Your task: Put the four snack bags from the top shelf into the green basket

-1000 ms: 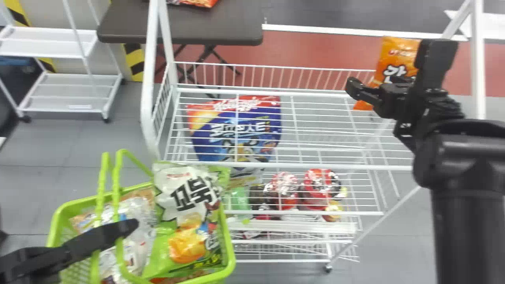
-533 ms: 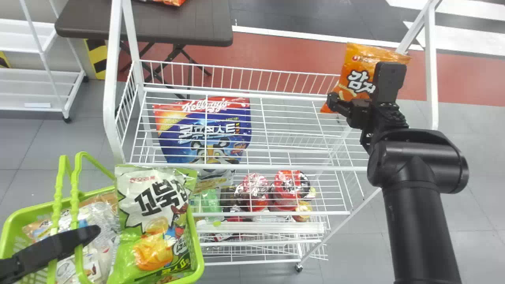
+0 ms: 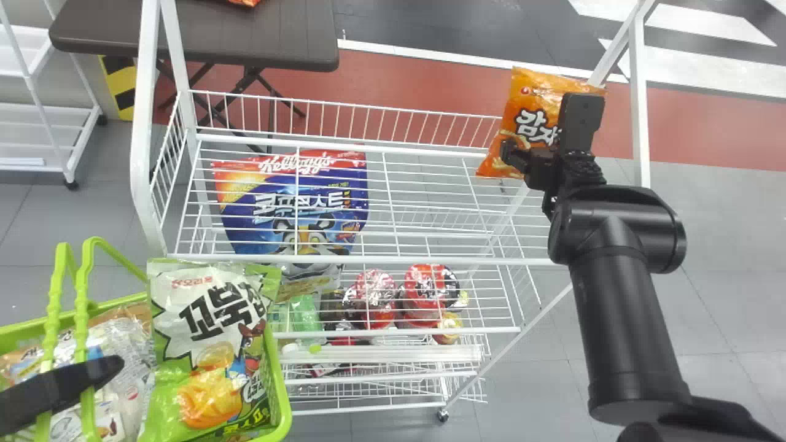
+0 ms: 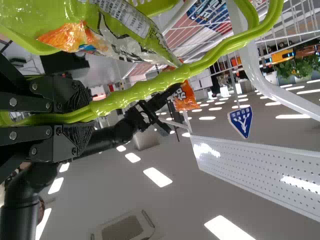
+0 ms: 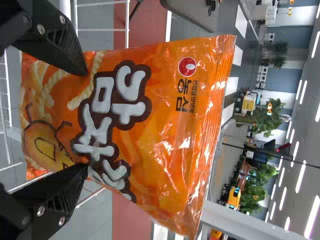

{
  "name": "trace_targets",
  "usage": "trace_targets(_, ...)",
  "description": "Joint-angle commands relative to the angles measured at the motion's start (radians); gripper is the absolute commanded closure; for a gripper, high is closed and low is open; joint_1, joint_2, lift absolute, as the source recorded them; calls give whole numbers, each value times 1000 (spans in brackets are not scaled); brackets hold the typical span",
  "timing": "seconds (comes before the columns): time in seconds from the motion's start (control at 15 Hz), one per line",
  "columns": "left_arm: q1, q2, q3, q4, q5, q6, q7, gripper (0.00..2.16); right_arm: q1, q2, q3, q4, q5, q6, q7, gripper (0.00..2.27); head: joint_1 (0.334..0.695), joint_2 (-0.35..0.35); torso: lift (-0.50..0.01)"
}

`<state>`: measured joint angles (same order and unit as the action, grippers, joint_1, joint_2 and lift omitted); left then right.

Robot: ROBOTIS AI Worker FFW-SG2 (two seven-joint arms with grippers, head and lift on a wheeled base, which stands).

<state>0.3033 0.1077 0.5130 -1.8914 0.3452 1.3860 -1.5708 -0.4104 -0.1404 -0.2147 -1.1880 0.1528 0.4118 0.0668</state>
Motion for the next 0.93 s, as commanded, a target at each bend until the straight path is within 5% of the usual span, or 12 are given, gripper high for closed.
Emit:
trace_targets(0.0, 2, 1, 2, 0, 0, 0, -10, 2148, -16, -12, 5, 27, -7, -8, 8, 1288, 695, -244, 0)
trace_targets(0.07, 2, 0, 1, 0, 0, 0, -10, 2148, -16, -10, 5, 27, -12, -4, 8, 1892, 695, -244, 0)
trace_targets(0.13, 2, 0, 1, 0, 0, -3, -10, 2148, -13, -10, 5, 27, -15, 14, 8, 2213, 695, -244, 0)
trace_targets(0.53, 2, -2, 2, 0, 0, -3, -10, 2148, 96, -10, -2, -107, -105, -29, 22, 2250, 695, -243, 0)
trace_targets(0.87, 2, -2, 5, 0, 0, -3, -10, 2148, 332, -5, 8, -538, -288, 149, 82, 2250, 695, -217, 0)
